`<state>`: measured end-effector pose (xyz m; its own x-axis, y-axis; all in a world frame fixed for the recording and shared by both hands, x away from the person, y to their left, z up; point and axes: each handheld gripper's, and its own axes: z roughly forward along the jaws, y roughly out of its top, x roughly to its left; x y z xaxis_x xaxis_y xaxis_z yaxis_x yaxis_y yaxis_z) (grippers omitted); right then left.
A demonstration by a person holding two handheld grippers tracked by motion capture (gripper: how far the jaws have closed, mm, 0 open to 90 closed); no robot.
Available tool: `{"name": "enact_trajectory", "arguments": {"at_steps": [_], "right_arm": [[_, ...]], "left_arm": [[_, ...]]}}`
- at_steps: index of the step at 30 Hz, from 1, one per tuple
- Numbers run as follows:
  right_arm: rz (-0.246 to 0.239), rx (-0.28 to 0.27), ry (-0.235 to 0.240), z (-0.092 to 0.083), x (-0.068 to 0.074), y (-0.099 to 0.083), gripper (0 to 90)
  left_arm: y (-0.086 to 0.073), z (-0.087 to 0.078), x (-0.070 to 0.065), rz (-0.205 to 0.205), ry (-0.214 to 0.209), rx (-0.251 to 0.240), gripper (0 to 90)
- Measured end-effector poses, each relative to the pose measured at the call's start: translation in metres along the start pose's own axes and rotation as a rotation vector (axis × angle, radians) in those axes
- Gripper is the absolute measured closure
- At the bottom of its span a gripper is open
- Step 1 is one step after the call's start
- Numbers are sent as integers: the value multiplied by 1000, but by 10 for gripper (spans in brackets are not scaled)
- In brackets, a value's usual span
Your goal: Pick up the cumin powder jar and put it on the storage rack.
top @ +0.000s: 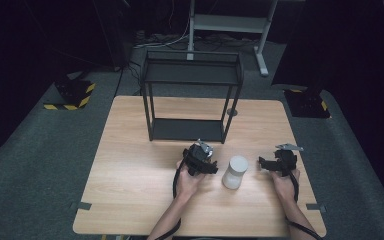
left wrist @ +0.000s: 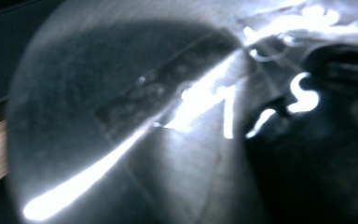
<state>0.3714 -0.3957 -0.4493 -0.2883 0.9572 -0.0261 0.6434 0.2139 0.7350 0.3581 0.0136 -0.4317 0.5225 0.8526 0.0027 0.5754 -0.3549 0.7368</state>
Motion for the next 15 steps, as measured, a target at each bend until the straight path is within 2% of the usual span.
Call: {"name": "enact_trajectory", "arguments": {"at_steps": [15], "right_arm": [[-5, -1, 2, 0, 0, 0, 50]], "left_arm": [[0, 5, 0, -5, -6, 11, 226]]}}
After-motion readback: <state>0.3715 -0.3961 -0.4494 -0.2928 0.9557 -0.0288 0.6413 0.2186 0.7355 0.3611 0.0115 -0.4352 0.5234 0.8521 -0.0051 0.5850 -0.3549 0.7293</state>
